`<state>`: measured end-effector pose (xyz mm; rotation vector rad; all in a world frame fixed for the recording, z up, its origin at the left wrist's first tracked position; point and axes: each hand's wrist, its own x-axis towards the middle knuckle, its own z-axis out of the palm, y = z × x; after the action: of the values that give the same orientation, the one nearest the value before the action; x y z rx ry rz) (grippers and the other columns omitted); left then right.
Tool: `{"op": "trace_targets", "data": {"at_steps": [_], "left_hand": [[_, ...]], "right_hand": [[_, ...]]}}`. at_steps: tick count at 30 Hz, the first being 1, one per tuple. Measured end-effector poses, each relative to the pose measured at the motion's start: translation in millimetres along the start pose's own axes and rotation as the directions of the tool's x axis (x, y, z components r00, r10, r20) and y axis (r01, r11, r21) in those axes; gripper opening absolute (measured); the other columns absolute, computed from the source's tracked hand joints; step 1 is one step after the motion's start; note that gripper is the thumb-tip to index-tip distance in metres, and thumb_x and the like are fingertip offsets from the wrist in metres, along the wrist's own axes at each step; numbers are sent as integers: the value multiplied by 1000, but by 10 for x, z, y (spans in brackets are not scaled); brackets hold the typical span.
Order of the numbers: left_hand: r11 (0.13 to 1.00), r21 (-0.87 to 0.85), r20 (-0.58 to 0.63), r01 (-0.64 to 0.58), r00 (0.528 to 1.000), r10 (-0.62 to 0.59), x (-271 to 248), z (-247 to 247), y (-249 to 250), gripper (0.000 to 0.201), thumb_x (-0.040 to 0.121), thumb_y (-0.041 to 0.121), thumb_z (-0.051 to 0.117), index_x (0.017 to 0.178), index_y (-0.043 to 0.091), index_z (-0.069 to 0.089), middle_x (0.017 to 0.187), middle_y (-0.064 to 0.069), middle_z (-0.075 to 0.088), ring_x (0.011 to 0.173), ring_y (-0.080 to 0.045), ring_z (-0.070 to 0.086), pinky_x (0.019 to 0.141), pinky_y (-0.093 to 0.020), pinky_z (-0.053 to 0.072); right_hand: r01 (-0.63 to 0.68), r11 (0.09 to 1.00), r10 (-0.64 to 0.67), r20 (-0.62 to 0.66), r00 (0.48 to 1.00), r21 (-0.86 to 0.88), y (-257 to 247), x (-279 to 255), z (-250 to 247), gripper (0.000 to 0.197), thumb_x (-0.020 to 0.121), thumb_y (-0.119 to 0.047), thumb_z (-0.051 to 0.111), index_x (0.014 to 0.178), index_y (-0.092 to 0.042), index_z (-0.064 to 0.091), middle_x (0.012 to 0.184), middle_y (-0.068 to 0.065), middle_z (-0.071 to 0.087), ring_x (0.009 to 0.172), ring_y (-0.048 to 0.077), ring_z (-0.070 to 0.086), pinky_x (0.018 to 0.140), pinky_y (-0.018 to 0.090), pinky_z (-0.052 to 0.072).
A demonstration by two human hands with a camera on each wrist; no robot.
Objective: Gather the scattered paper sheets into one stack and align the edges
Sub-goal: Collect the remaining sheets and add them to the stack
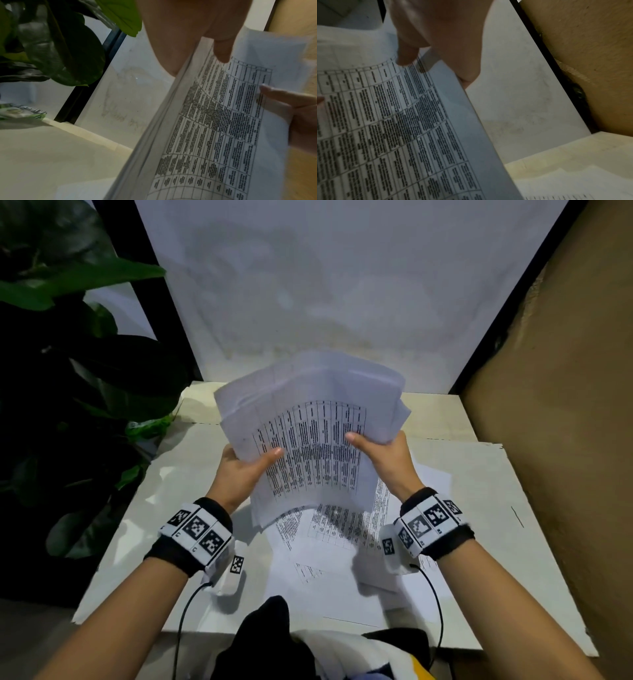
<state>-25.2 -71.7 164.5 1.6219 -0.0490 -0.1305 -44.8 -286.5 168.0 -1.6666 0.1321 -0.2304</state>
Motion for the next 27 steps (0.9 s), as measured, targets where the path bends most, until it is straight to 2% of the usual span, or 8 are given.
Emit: {"op": "trace_targets", "data": {"at_steps": [3, 7, 10, 12, 15, 19, 22, 27], "left_hand": [[989, -59, 41, -138, 989, 141, -30, -20, 78, 37, 61, 29, 78, 91, 32, 57, 80, 23, 72, 80, 4, 66, 81, -27, 55], [964, -139, -25, -225, 974, 224, -32, 16, 173, 55, 49, 61, 74, 91, 27, 63, 81, 19, 73, 81, 0, 68, 73, -17, 54], [953, -143, -115, -269, 960, 254, 10, 37, 281, 47, 46, 67, 70, 72, 27, 68, 69, 22, 71, 69, 4, 67, 65, -14, 53], [947, -106, -160, -304, 945, 285, 30, 51, 341, 44, 50, 72, 63, 68, 33, 69, 66, 24, 70, 67, 5, 65, 64, -14, 52], [945, -69, -185, -319, 935, 302, 33, 93, 390, 50, 57, 81, 47, 69, 37, 69, 62, 17, 68, 67, -1, 62, 64, -18, 50], [955, -118, -302, -271, 926, 226, 43, 141, 412, 45, 81, 60, 39, 61, 24, 56, 59, 8, 59, 63, -11, 56, 62, -25, 43], [969, -145, -356, -201, 924, 139, 30, 173, 414, 34, 90, 36, 44, 61, 21, 38, 43, 21, 54, 55, -2, 50, 64, -27, 40], [952, -177, -319, -251, 929, 186, 41, 178, 419, 34, 81, 45, 39, 74, 22, 63, 66, 9, 65, 66, -7, 61, 62, -20, 47]], "right_hand": [[67, 996, -67, -2, 998, 57, -107, -4, 16, 25, 62, -36, 77, 81, -27, 64, 73, -14, 70, 73, 0, 63, 73, 17, 52], [80, 993, -66, -153, 986, 90, -237, 7, 101, 52, 51, -75, 59, 58, -25, 48, 46, -18, 50, 47, -6, 42, 56, 3, 38], [111, 991, -89, -263, 961, 69, -273, 61, 131, 64, 53, -84, 48, 55, -20, 50, 57, -10, 53, 61, 9, 49, 74, 19, 44], [95, 995, -81, -298, 951, 30, -303, 78, 135, 76, 53, -88, 41, 55, -12, 41, 60, 11, 39, 60, 19, 39, 68, 28, 38], [51, 999, -47, -303, 952, 5, -360, 66, 134, 70, 60, -84, 39, 51, -15, 32, 53, 8, 33, 51, 15, 35, 57, 25, 28], [43, 999, -36, -317, 948, 15, -335, 84, 133, 74, 66, -76, 40, 55, -3, 39, 61, 12, 36, 57, 20, 35, 62, 30, 29], [29, 999, -23, -333, 943, 13, -304, 111, 119, 72, 67, -71, 42, 60, 0, 50, 68, 10, 40, 62, 21, 38, 65, 34, 29], [16, 999, -4, -328, 945, 35, -327, 105, 108, 89, 58, -89, 34, 60, 0, 45, 67, 11, 41, 63, 22, 38, 64, 32, 28]]}}
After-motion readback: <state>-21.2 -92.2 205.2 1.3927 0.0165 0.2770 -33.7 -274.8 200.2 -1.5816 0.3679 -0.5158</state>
